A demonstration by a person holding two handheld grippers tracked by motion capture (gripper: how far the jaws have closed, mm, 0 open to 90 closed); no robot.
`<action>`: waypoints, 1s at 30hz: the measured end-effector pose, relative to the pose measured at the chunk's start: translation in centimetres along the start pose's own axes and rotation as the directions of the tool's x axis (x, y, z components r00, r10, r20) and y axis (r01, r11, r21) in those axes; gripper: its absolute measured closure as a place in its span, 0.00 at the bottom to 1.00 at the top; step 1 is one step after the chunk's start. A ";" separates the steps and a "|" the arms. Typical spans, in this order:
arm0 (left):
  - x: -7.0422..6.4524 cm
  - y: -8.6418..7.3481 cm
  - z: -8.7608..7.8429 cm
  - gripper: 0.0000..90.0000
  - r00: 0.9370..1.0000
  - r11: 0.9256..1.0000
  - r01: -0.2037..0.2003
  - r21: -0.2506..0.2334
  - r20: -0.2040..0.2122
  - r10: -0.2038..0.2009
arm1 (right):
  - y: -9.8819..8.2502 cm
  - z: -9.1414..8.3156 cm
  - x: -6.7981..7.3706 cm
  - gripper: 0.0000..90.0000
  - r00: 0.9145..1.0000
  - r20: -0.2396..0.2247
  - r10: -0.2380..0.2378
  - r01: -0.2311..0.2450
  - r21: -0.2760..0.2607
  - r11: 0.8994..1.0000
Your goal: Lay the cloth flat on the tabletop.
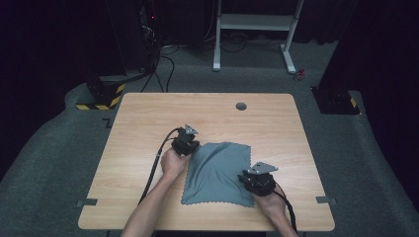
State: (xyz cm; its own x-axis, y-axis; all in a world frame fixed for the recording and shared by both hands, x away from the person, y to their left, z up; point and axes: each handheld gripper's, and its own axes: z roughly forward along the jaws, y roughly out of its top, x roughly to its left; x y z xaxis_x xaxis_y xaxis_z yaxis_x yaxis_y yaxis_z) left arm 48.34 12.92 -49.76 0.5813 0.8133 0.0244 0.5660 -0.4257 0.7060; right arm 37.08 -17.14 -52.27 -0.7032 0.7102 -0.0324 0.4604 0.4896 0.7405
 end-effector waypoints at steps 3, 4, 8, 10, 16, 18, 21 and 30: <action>0.7 0.2 -0.6 1.00 0.999 1.000 0.007 -0.023 -0.033 -0.008 | 0.0 0.0 0.0 0.78 1.000 0.000 0.003 -0.003 0.001 1.000; 1.0 0.2 -0.7 1.00 0.999 1.000 0.013 -0.027 -0.043 -0.014 | 0.0 0.0 0.0 0.78 1.000 -0.001 0.002 -0.002 0.002 1.000; 1.6 -0.1 -0.3 0.99 0.998 1.000 0.024 -0.013 -0.066 -0.025 | 0.0 0.0 0.0 0.78 1.000 -0.001 0.002 -0.002 0.002 1.000; 1.6 -0.4 0.1 0.99 0.997 1.000 0.026 0.000 -0.071 -0.026 | 0.0 0.0 0.0 0.78 1.000 -0.002 0.003 -0.003 0.002 1.000; 1.0 -1.3 -0.2 0.74 0.994 0.998 0.067 -0.018 -0.090 -0.068 | 0.0 0.0 -0.2 0.76 1.000 -0.016 0.011 -0.011 0.002 1.000; 0.1 -1.9 -1.2 0.64 0.997 0.998 0.047 -0.033 -0.066 -0.049 | 0.0 0.0 -0.4 0.77 0.999 -0.030 0.022 -0.022 0.000 1.000; -1.1 -3.1 -2.6 0.59 0.998 0.999 -0.009 -0.046 -0.064 0.007 | 0.2 -0.1 -1.2 0.78 0.998 -0.021 0.055 -0.055 -0.022 0.998; -2.8 -7.6 -4.7 0.53 0.999 0.998 0.015 -0.063 -0.042 -0.017 | 2.8 1.1 -6.0 0.82 0.974 0.082 0.212 -0.209 -0.044 0.977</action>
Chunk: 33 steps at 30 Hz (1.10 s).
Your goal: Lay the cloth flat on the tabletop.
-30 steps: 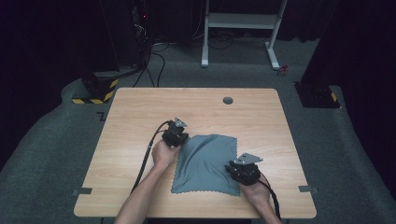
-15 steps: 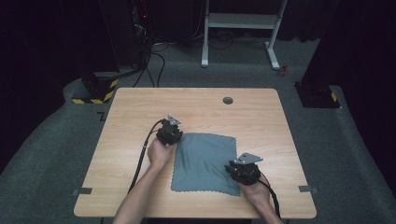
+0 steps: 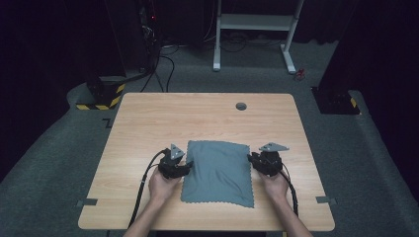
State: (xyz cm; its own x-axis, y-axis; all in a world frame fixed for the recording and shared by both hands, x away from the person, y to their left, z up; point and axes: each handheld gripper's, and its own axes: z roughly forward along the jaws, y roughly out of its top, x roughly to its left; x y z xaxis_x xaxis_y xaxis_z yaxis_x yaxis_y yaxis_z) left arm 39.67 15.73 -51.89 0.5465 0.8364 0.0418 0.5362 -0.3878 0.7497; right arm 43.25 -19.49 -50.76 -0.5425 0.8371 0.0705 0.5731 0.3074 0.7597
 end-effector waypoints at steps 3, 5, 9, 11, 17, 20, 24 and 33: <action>-0.2 -0.7 -0.1 0.53 1.000 1.000 -0.015 -0.008 -0.022 0.015 | 1.2 1.4 -0.6 0.84 0.999 0.037 0.004 -0.005 0.017 1.000; -0.1 -0.9 -0.1 0.52 1.000 1.000 0.008 -0.014 -0.009 -0.009 | 1.7 2.1 -0.8 0.85 0.998 0.058 0.008 -0.010 0.030 0.999; 0.4 -1.0 0.0 0.47 0.999 0.999 0.046 -0.015 0.007 -0.046 | 2.4 3.4 -1.2 0.84 0.996 0.091 0.021 -0.026 0.052 0.998; 0.3 -1.0 0.0 0.47 0.999 0.999 0.046 -0.014 0.003 -0.046 | 2.7 3.9 -1.3 0.83 0.994 0.104 0.025 -0.031 0.057 0.998; 0.3 -1.0 0.0 0.46 0.999 0.999 0.050 -0.014 0.000 -0.050 | 3.2 4.7 -1.1 0.98 0.995 0.094 -0.021 0.010 0.112 0.994; 0.3 -1.0 0.0 0.46 0.999 0.999 0.050 -0.013 -0.001 -0.050 | 3.5 4.8 -0.9 1.00 0.995 0.091 -0.050 0.037 0.133 0.990; 0.3 -1.0 0.0 0.46 0.999 0.999 0.050 -0.013 -0.002 -0.051 | 3.5 4.8 -1.0 1.00 0.992 0.112 -0.056 0.041 0.133 0.990; 0.2 -1.0 0.0 0.46 0.998 0.998 0.056 -0.013 -0.003 -0.056 | 4.6 5.8 -1.7 1.00 0.986 0.149 -0.070 0.047 0.152 0.987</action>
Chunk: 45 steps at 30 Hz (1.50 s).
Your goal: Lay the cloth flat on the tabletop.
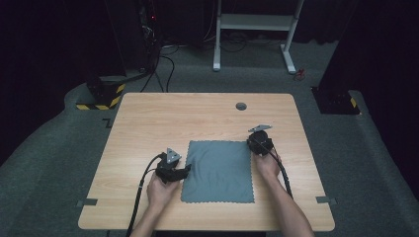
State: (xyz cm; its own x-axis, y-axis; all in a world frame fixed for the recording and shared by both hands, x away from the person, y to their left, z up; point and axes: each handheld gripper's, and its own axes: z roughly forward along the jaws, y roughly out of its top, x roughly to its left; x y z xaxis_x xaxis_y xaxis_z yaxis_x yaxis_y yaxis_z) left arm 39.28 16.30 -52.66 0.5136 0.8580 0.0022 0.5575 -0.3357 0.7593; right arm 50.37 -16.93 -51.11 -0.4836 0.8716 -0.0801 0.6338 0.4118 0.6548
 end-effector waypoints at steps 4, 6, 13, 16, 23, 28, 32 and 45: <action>-0.1 -0.1 -0.1 0.45 1.000 1.000 0.009 0.002 0.007 -0.009 | 0.0 0.0 -0.4 0.89 1.000 0.009 0.030 -0.030 -0.003 1.000; -0.3 -0.2 -0.2 0.43 1.000 1.000 0.006 0.000 0.019 -0.006 | -0.4 -0.7 -0.7 0.85 0.999 0.001 0.048 -0.048 -0.020 0.999; -2.0 -1.1 -2.2 0.44 0.997 0.999 -0.047 -0.011 0.057 0.048 | -4.1 -6.1 3.2 0.80 0.988 -0.151 -0.036 0.017 -0.129 0.992; -2.8 -1.6 -3.1 0.45 0.994 0.995 -0.095 0.017 0.051 0.094 | -6.2 -7.3 5.5 0.76 0.975 -0.200 -0.100 0.075 -0.129 0.989; -2.6 -2.6 -3.6 0.50 0.998 0.998 -0.053 0.032 0.041 0.052 | -8.5 -7.7 7.6 0.71 0.963 -0.224 -0.148 0.128 -0.103 0.986; -2.1 -3.3 -3.9 0.45 0.999 1.000 -0.028 0.004 0.034 0.028 | -10.1 -8.1 7.7 0.66 0.967 -0.204 -0.154 0.128 -0.135 0.983; -1.9 -3.1 -3.6 0.41 1.000 1.000 -0.005 -0.007 0.031 0.005 | -10.5 -8.3 7.3 0.60 0.968 -0.207 -0.142 0.115 -0.136 0.984; -1.8 -2.5 -2.9 0.39 1.000 1.000 -0.006 0.005 0.014 0.006 | -10.5 -8.3 7.2 0.58 0.970 -0.199 -0.139 0.113 -0.135 0.984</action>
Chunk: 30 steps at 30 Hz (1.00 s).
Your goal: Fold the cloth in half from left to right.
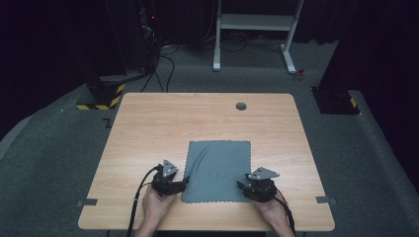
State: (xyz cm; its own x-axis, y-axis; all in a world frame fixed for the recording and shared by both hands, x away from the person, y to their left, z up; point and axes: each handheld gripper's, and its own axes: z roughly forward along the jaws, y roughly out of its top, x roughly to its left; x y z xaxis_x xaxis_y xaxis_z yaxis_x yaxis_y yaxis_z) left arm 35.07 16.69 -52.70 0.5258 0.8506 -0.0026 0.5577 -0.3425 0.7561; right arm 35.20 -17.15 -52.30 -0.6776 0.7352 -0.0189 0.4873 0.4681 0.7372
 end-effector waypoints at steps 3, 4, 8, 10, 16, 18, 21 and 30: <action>0.0 0.0 0.0 0.39 1.000 1.000 0.000 0.000 0.001 0.000 | 0.0 0.0 0.0 0.58 1.000 0.000 0.002 -0.002 0.002 1.000; 0.0 0.0 0.0 0.39 1.000 1.000 0.000 0.000 0.002 0.000 | 0.0 0.0 0.1 0.57 1.000 0.002 0.004 -0.004 0.001 1.000; 0.3 0.1 0.1 0.40 0.999 1.000 0.018 -0.006 0.029 -0.018 | 0.2 0.0 0.2 0.59 1.000 0.006 0.007 -0.007 0.006 1.000; 0.6 0.5 0.2 0.41 0.998 0.999 0.032 0.004 0.053 -0.032 | 0.5 0.0 0.6 0.60 1.000 -0.002 -0.007 0.007 0.000 1.000; 1.5 2.1 1.2 0.43 0.995 0.999 0.041 0.017 0.091 -0.043 | 2.1 0.4 2.4 0.61 0.997 -0.057 -0.046 0.046 -0.005 0.999; 2.1 2.6 1.6 0.43 0.994 0.999 0.047 0.025 0.099 -0.050 | 2.5 0.7 3.0 0.62 0.995 -0.082 -0.049 0.049 -0.001 0.999; 2.6 3.3 2.0 0.42 0.993 0.999 0.049 0.021 0.105 -0.051 | 3.0 1.2 3.9 0.62 0.993 -0.100 -0.066 0.065 -0.008 0.998; 4.1 4.8 3.1 0.42 0.993 0.996 0.057 0.068 0.096 -0.064 | 3.8 2.4 6.0 0.64 0.986 -0.135 -0.094 0.093 -0.015 0.996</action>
State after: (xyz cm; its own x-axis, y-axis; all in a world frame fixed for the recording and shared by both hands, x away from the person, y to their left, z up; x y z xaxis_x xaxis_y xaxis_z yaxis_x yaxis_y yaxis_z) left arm 41.86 17.27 -51.07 0.5482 0.8286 -0.1133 0.6293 -0.3195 0.7084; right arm 34.28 -9.76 -51.21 -0.7883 0.6153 0.0032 0.4140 0.5266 0.7425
